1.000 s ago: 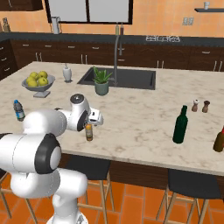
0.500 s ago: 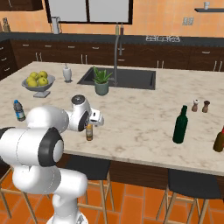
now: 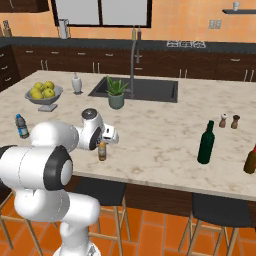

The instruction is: Move the plastic bottles in the middle to the plastics group, and the glass bottles in the middle to the glass group.

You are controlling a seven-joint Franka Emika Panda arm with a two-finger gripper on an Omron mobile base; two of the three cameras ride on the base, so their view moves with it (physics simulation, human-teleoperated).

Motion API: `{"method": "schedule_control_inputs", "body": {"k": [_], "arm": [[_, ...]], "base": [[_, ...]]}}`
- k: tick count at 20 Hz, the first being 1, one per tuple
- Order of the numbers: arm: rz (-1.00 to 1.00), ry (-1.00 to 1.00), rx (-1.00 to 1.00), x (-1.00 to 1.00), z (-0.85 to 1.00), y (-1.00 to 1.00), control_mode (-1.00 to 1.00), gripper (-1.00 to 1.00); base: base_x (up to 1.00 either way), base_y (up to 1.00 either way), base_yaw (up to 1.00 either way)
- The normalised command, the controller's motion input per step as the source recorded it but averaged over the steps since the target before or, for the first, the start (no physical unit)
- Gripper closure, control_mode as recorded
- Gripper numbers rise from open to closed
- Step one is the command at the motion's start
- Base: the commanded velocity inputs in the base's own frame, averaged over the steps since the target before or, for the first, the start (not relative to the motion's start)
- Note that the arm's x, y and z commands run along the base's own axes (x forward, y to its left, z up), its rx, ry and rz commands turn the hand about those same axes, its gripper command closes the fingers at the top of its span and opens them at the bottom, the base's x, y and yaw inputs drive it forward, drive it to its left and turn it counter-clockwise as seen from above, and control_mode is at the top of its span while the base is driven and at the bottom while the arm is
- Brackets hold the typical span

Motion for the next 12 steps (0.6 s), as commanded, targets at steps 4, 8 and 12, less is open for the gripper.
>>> {"method": "schedule_control_inputs", "body": {"k": [4,8,12], "arm": [[0.0,0.0,0.0,-0.2,0.07,-0.03,-1.0,1.0],[0.0,-0.07,0.0,-0.59,0.49,-0.45,-1.0,1.0],[-0.04,-0.07,0.01,-0.47,0.53,-0.97,-1.0,1.0]], "base": [[0.0,0.0,0.0],[0.0,0.0,0.0],[0.0,0.0,0.0]]}}
